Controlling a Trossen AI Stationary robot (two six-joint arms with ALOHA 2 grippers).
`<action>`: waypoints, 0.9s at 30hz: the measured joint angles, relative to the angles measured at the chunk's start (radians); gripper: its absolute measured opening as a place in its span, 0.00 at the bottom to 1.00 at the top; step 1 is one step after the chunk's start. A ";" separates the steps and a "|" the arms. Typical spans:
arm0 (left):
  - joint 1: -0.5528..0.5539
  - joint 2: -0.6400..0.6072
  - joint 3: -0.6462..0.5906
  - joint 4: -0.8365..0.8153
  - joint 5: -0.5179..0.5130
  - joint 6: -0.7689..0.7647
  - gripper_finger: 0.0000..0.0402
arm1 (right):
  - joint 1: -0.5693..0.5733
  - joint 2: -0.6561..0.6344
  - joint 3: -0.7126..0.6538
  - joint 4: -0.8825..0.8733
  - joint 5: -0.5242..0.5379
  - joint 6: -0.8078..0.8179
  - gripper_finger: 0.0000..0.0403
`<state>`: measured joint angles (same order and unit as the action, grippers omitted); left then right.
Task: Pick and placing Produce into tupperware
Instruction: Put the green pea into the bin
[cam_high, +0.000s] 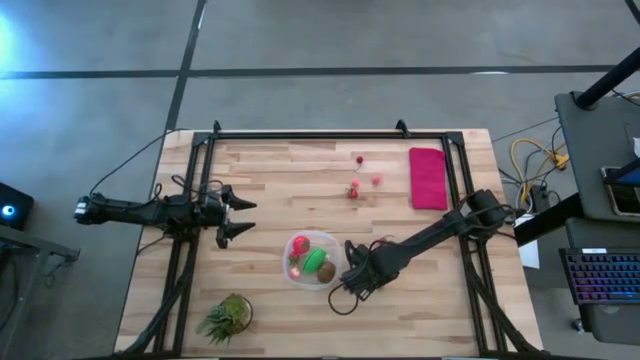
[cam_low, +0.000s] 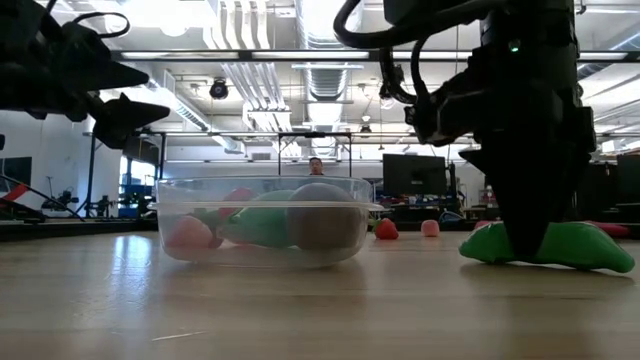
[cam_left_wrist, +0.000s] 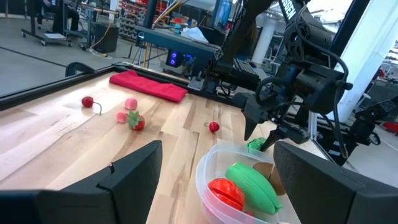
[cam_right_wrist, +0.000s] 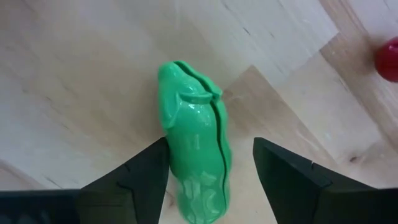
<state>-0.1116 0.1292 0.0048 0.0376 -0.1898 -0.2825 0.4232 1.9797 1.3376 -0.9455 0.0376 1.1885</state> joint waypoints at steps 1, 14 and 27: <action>0.000 0.003 0.000 0.000 0.000 0.000 0.73 | 0.000 0.000 0.000 0.001 0.000 0.000 0.55; 0.000 0.012 0.000 0.003 0.000 -0.002 0.73 | -0.001 0.000 -0.001 0.011 -0.001 -0.003 0.41; 0.000 0.009 0.000 0.004 0.000 -0.001 0.73 | 0.000 -0.006 -0.001 0.025 -0.004 0.003 0.35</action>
<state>-0.1116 0.1387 0.0048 0.0418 -0.1902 -0.2832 0.4229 1.9739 1.3369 -0.9200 0.0340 1.1916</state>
